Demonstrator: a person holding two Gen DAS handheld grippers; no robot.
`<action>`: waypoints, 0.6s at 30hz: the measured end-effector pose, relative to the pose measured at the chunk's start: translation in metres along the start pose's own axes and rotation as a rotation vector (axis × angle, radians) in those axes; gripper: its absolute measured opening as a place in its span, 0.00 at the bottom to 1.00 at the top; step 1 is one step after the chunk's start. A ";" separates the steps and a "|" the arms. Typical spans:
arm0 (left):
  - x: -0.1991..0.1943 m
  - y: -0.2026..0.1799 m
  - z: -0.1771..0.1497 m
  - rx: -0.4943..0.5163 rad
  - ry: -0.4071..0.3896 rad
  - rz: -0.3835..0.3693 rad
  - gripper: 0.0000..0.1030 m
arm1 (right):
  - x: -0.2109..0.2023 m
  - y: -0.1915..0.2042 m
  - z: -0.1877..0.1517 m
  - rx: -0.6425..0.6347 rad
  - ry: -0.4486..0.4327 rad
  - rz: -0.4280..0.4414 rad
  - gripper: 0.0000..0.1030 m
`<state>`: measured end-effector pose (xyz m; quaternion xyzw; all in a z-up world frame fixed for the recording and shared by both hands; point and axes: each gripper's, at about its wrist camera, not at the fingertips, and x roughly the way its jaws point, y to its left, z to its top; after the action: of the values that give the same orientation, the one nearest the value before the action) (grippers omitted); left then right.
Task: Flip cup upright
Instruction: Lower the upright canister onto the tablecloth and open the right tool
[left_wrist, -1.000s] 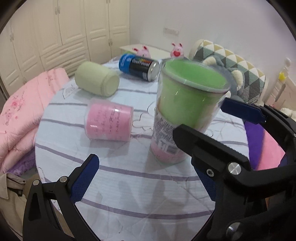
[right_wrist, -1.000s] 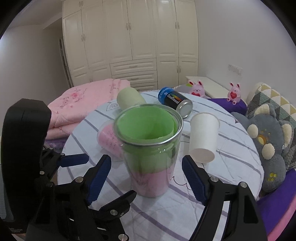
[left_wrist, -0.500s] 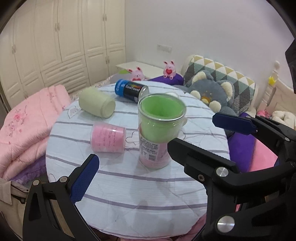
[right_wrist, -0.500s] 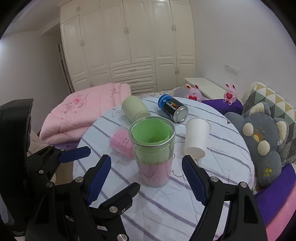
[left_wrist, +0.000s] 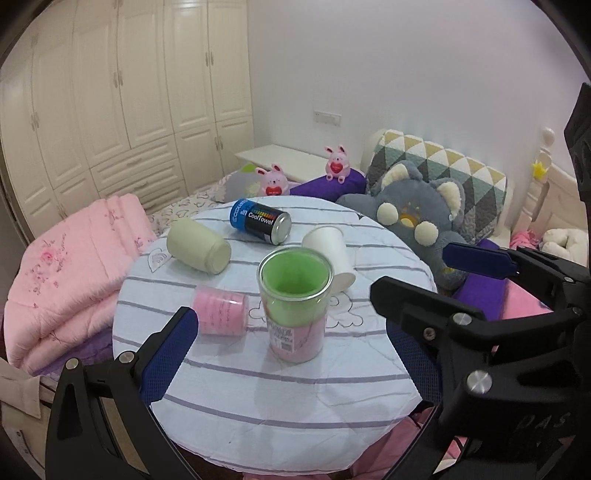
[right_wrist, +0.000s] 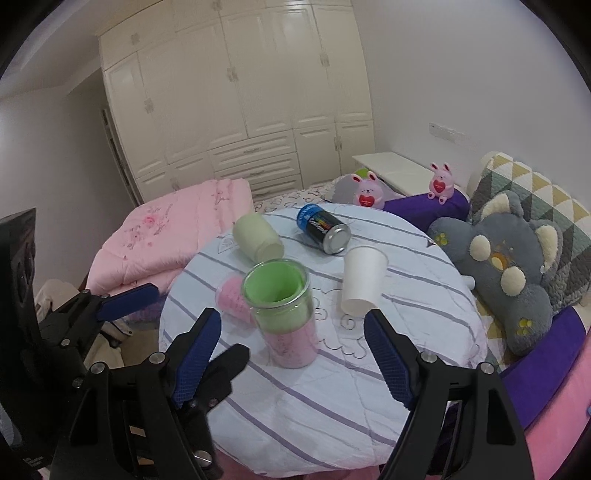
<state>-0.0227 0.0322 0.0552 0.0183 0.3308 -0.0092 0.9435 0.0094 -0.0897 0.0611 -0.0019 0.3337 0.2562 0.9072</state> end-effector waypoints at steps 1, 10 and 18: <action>0.000 -0.002 0.002 0.001 0.003 -0.003 1.00 | 0.000 -0.004 0.002 0.011 0.006 -0.004 0.81; -0.003 -0.018 0.031 0.008 -0.015 0.008 1.00 | -0.013 -0.027 0.022 0.044 -0.014 0.001 0.81; 0.003 -0.020 0.042 0.020 -0.035 0.014 1.00 | -0.019 -0.032 0.036 0.021 -0.090 -0.050 0.81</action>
<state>0.0052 0.0105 0.0852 0.0299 0.3138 -0.0063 0.9490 0.0336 -0.1200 0.0955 0.0110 0.2950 0.2297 0.9274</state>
